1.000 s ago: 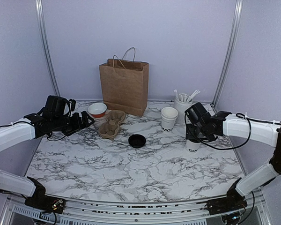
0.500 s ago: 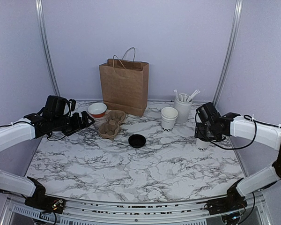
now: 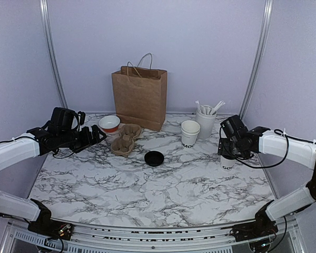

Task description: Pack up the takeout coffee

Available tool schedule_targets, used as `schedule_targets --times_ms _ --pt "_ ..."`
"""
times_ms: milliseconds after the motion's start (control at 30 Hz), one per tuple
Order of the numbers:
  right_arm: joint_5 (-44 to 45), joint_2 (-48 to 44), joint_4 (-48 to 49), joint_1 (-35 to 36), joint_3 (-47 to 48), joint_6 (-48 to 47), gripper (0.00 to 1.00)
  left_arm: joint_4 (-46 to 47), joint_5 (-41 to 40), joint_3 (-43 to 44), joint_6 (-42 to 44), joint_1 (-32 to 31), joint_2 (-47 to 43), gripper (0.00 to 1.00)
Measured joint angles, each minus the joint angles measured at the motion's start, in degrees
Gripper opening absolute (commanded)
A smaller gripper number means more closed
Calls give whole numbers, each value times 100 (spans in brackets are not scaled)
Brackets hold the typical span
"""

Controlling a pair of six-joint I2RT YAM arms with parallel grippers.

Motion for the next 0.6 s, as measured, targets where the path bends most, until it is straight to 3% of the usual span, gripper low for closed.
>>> schedule_targets --times_ms 600 --pt "24 -186 -319 -85 2 50 91 2 81 22 15 0 11 99"
